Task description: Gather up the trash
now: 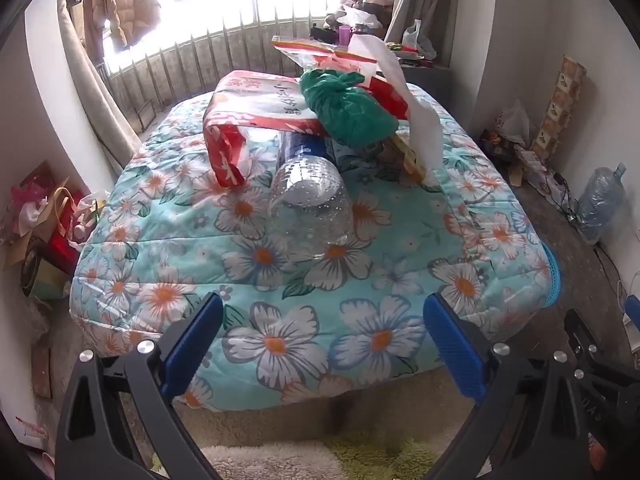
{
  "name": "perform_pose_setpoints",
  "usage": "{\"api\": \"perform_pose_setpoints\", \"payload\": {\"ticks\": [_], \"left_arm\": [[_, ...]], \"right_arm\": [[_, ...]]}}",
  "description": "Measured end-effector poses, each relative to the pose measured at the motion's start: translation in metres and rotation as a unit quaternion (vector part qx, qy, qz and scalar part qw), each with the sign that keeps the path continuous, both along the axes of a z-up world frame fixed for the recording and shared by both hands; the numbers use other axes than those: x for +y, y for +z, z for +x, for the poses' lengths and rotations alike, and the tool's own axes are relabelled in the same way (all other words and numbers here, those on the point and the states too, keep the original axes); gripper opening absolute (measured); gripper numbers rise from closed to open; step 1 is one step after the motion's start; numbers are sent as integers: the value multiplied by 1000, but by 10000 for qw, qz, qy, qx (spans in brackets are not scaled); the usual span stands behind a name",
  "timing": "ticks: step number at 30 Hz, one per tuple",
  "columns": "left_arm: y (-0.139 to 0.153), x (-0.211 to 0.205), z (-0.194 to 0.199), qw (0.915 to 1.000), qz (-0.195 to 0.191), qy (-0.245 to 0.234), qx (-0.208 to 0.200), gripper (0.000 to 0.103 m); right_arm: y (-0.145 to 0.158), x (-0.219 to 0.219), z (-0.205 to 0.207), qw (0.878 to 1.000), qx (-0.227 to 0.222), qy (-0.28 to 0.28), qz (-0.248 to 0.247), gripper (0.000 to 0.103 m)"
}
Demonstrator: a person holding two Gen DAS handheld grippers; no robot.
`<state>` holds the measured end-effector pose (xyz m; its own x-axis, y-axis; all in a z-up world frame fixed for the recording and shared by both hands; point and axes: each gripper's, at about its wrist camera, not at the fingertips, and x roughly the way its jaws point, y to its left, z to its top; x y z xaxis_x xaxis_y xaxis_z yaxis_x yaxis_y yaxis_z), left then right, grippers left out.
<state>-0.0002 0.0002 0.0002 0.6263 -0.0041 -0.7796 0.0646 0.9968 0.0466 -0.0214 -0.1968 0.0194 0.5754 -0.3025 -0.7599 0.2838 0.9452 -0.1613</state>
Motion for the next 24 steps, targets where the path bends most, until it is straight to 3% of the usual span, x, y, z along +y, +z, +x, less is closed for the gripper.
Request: {"api": "perform_pose_setpoints", "payload": {"ticks": [24], "left_arm": [[3,-1,-1,10000,-44,37,32,98]], "right_arm": [[2,-1,0,10000,-27,-2,-24,96]]}}
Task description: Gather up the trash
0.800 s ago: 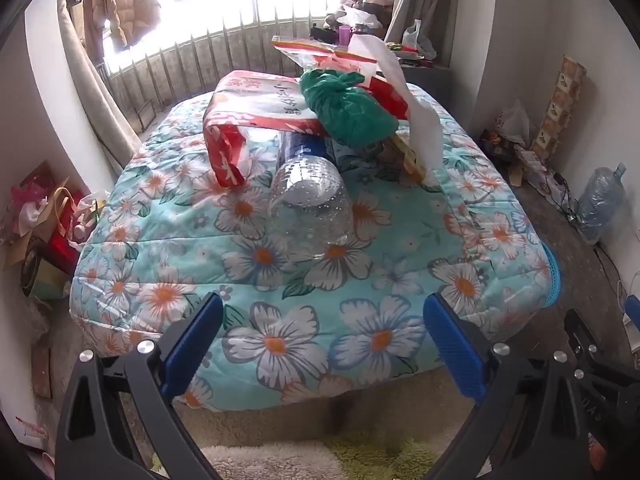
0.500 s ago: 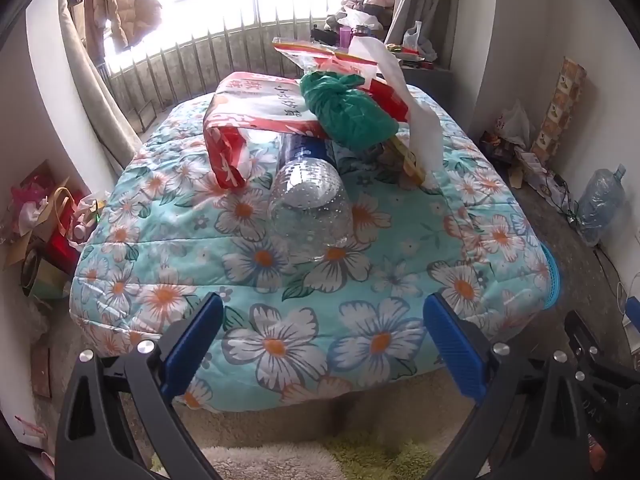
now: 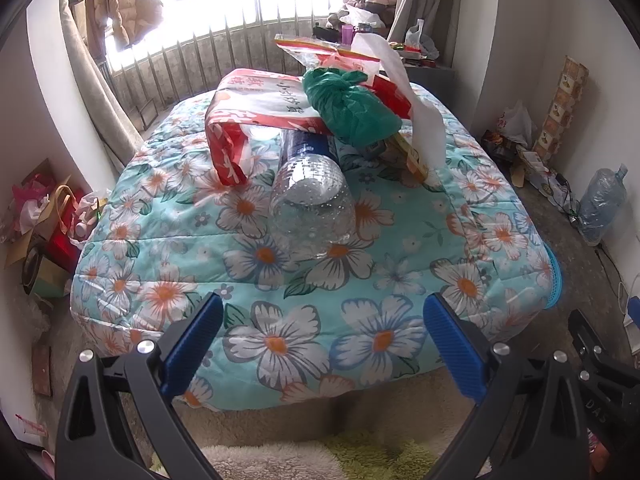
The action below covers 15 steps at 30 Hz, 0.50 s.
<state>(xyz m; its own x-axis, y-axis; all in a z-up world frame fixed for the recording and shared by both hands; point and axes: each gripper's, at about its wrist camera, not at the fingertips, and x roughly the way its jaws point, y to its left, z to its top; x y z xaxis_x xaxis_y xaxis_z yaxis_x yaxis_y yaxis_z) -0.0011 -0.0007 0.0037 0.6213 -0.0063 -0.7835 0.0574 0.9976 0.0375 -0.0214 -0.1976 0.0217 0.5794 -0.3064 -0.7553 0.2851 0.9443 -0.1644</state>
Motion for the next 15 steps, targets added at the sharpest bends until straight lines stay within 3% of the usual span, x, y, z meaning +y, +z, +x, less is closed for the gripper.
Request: {"api": "perform_pose_setpoints", "payload": {"ticks": [15], "left_arm": [[-8,7,2,10000,-5,34,30,98]], "right_arm": [[3,1,-1,10000,13,-1,4,96]]}}
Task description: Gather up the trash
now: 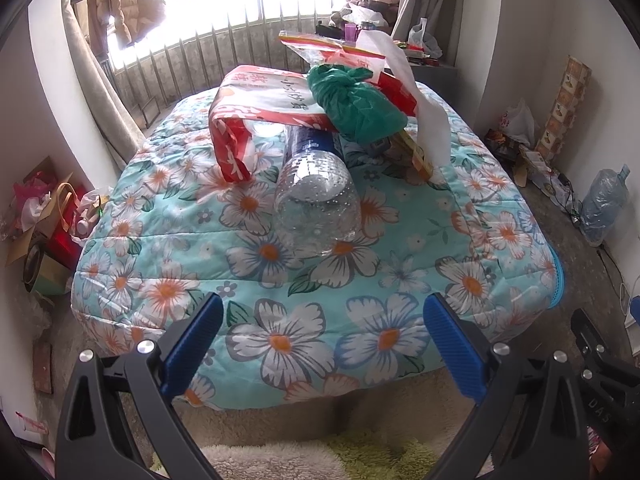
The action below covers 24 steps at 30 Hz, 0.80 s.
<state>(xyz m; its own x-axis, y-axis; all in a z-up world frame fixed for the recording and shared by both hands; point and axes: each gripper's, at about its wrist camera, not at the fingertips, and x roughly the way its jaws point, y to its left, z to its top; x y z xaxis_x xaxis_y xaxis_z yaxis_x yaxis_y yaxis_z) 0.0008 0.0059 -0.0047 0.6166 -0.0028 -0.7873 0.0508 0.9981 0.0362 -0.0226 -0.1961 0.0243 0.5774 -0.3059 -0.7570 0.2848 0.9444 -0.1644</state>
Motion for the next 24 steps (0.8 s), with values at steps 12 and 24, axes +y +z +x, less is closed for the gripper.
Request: {"api": "perform_pose_setpoints", "payload": {"ticks": [12,24], "left_arm": [[0,1,0,10000,6,-1,8,98],[-2,2,-2,10000,32,-2,27,98]], "right_arm": [[-1,0,1,10000,10,-1,-6,96],[-4,-1,2,10000,19,-4,-11,96]]}}
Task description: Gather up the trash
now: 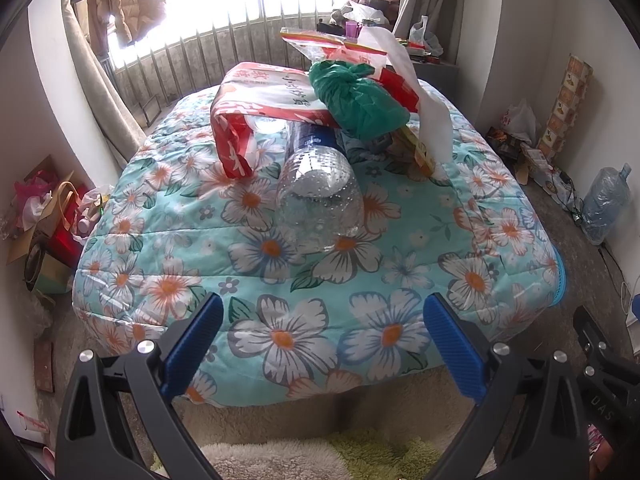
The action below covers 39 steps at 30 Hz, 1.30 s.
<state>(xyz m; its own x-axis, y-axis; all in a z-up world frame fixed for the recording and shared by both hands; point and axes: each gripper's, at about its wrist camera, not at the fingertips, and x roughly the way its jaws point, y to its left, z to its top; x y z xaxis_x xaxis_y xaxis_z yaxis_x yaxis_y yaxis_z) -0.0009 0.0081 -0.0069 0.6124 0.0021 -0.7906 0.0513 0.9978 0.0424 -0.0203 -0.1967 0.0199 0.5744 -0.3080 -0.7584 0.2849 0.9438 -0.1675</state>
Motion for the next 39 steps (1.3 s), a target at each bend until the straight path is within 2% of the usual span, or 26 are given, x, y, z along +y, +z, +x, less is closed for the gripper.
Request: {"api": "perform_pose_setpoints", "payload": {"ticks": [7,14,21,26,27,29,32,37,39], "left_arm": [[-5,-1,4,9999,68,-11,96,98],[-10,2,18,9999,58,-21,118,98],[0,23,45,9999,1,22,-122,98],[21,39,67,9990,-142,-247,-330,98],[26,43,71,9985,-223,-323,-389,98],[38,51,77,9941,-621,-623,-640,98],[59,65,87,9816,-1293,-842,-1124,98],[82,77,123,9703,-1941,-846,-1170,98],[91,83,142,9632,-2244,-854,-1209,98]], "right_arm": [[-3,2,0,10000,65,-33,-2,96],[-14,-3,16,9998,83,-116,122,96],[-12,-11,37,9988,-156,-57,454,96],[-4,-17,53,9941,-591,15,913,96],[-2,-18,57,9930,-666,23,973,96],[4,-16,66,9912,-811,41,1042,96],[13,-14,79,9895,-975,107,1060,96],[29,-11,96,9831,-1303,297,1253,96],[37,-8,108,9790,-1431,488,1368,95]]}}
